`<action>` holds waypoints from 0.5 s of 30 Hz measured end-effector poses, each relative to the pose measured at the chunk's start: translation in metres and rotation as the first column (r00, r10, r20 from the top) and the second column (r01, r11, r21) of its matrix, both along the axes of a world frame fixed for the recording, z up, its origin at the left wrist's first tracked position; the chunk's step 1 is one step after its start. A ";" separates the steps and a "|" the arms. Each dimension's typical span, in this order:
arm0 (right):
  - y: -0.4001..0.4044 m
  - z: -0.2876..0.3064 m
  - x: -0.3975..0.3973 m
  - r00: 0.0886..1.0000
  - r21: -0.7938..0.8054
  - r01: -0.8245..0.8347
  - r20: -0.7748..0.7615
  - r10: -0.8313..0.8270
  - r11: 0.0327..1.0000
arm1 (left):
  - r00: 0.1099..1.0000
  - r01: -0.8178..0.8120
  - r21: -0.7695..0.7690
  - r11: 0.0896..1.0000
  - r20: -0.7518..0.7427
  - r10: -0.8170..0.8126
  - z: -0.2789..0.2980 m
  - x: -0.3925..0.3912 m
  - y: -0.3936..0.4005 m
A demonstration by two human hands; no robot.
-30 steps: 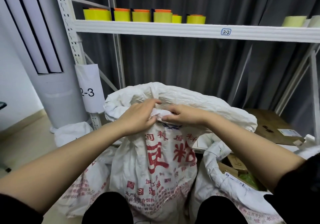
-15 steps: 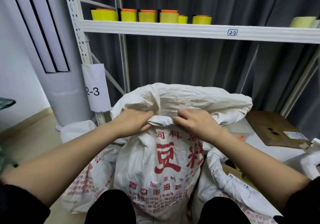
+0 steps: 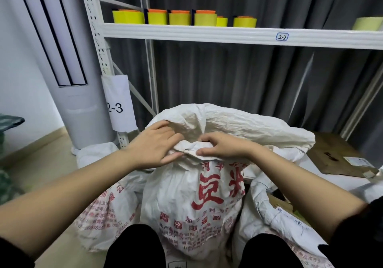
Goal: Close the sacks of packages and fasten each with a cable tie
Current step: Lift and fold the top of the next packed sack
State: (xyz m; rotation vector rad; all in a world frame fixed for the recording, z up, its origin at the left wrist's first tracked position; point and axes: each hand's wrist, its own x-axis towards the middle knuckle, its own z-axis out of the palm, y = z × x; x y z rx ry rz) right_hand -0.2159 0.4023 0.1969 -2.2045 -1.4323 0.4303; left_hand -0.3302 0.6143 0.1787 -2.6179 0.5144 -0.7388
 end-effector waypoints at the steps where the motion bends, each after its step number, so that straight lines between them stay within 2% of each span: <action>1: 0.000 -0.003 -0.001 1.000 0.036 -0.002 0.019 0.001 0.999 | 1.000 -0.024 -0.028 0.999 -0.010 0.024 -0.003 0.000 0.002; 4: -0.002 -0.010 -0.007 0.981 0.183 0.020 0.186 -0.055 0.983 | 0.998 -0.050 -0.148 0.988 -0.055 0.042 -0.007 0.006 0.004; 5: -0.004 -0.014 -0.010 0.951 0.246 0.015 0.296 -0.090 0.969 | 0.997 -0.047 -0.200 0.979 -0.071 0.033 -0.006 0.009 0.002; 6: -0.007 -0.018 -0.013 0.882 0.308 -0.027 0.455 -0.122 0.951 | 0.996 -0.047 -0.238 0.970 -0.085 0.027 -0.003 0.012 -0.001; 7: -0.010 -0.024 -0.015 0.759 0.343 -0.107 0.635 -0.146 0.933 | 0.996 -0.043 -0.264 0.963 -0.085 0.021 -0.002 0.014 -0.003; 8: -0.013 -0.030 -0.016 0.592 0.340 -0.204 0.790 -0.161 0.918 | 0.996 -0.046 -0.284 0.958 -0.083 0.023 0.000 0.017 -0.006; 9: -0.015 -0.037 -0.015 0.440 0.317 -0.290 0.882 -0.168 0.903 | 0.996 -0.060 -0.302 0.951 -0.083 0.036 0.002 0.019 -0.009; 10: -0.016 -0.043 -0.015 0.337 0.301 -0.343 0.924 -0.182 0.890 | 0.995 -0.082 -0.320 0.944 -0.081 0.059 0.003 0.021 -0.011; 11: -0.016 -0.048 -0.013 0.288 0.302 -0.355 0.936 -0.204 0.885 | 0.994 -0.099 -0.332 0.938 -0.070 0.081 0.004 0.023 -0.013; 12: -0.016 -0.048 -0.013 0.321 0.313 -0.320 0.924 -0.208 0.894 | 0.995 -0.103 -0.334 0.937 -0.039 0.095 0.004 0.025 -0.013; 13: -0.014 -0.047 -0.016 0.417 0.327 -0.236 0.885 -0.208 0.915 | 0.995 -0.090 -0.324 0.942 0.013 0.100 0.004 0.026 -0.012; 15: -0.010 -0.032 -0.029 0.696 0.312 -0.017 0.686 -0.213 0.950 | 0.992 -0.050 -0.270 0.962 0.102 0.080 0.005 0.025 -0.009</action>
